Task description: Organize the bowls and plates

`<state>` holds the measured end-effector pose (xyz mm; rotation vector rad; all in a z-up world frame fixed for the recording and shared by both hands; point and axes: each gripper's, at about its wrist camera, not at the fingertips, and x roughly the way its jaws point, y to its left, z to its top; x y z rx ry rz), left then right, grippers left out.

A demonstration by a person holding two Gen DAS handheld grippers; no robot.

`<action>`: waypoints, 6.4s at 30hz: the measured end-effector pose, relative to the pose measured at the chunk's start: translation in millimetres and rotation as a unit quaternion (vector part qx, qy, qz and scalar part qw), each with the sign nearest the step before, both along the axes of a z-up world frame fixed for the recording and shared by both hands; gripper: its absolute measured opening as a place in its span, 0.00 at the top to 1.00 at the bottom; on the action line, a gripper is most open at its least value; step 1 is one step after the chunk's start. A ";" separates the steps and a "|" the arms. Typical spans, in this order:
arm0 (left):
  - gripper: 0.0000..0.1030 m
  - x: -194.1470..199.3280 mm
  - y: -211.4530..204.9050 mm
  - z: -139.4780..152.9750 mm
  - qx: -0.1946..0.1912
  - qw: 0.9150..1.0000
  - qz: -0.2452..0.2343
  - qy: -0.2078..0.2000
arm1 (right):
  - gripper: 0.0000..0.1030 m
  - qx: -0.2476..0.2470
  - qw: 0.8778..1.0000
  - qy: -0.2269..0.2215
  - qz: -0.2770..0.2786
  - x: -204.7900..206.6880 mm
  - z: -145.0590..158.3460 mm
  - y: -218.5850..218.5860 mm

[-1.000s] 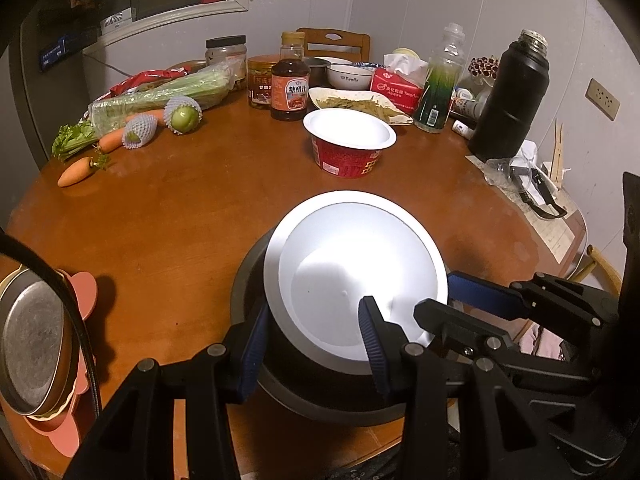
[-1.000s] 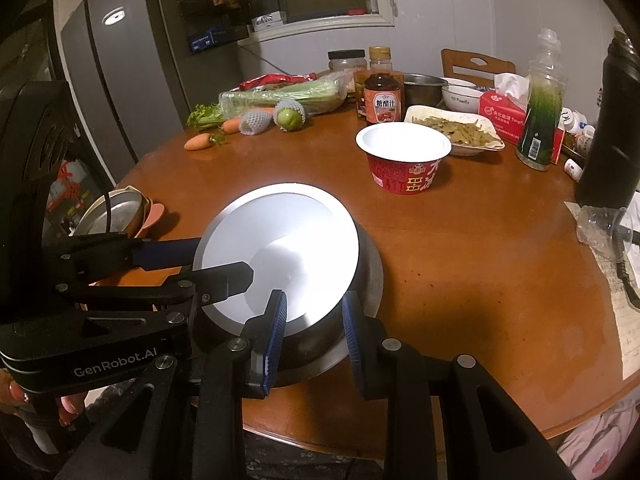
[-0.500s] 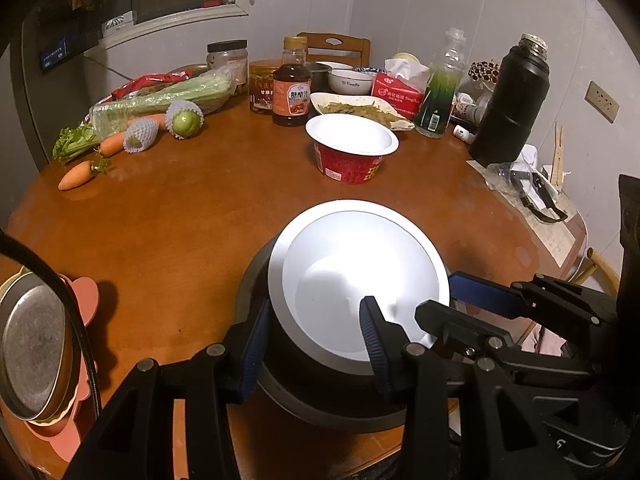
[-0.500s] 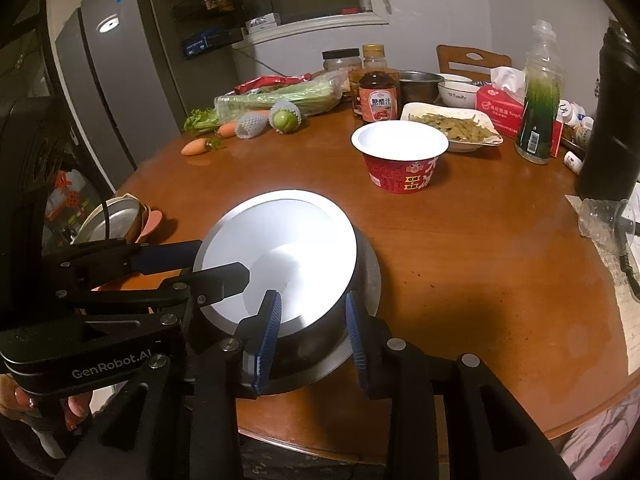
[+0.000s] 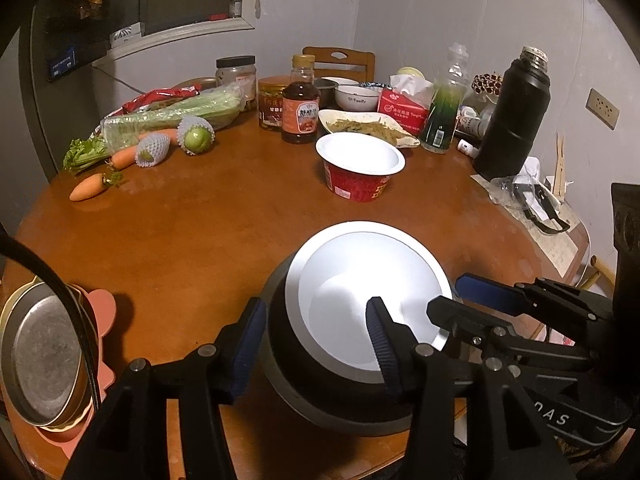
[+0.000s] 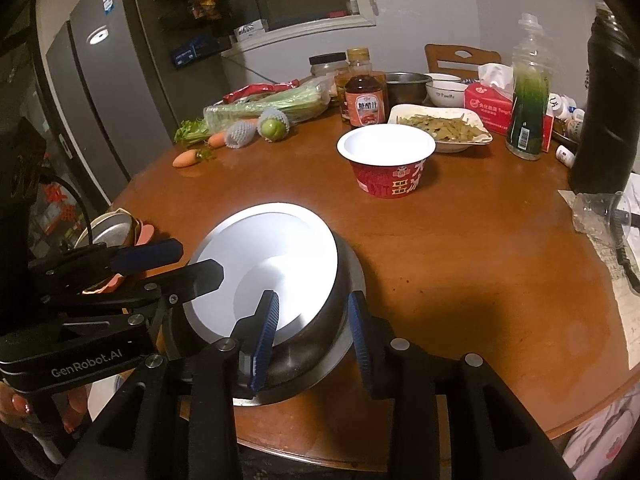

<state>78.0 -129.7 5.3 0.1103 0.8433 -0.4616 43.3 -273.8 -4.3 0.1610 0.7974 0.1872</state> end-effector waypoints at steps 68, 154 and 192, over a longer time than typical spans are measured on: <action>0.44 176.2 -60.4 6.8 -0.018 0.998 0.000 0.055 | 0.54 -0.010 0.999 0.047 -0.023 197.5 -12.5 -83.8; 0.54 29.5 10.7 64.4 -0.059 0.998 0.000 -0.011 | 0.57 -0.059 0.994 -0.066 0.064 37.7 66.8 22.3; 0.54 3.6 5.7 20.4 -0.035 0.999 -0.010 0.016 | 0.57 -0.048 0.997 -0.033 0.054 0.4 24.7 24.3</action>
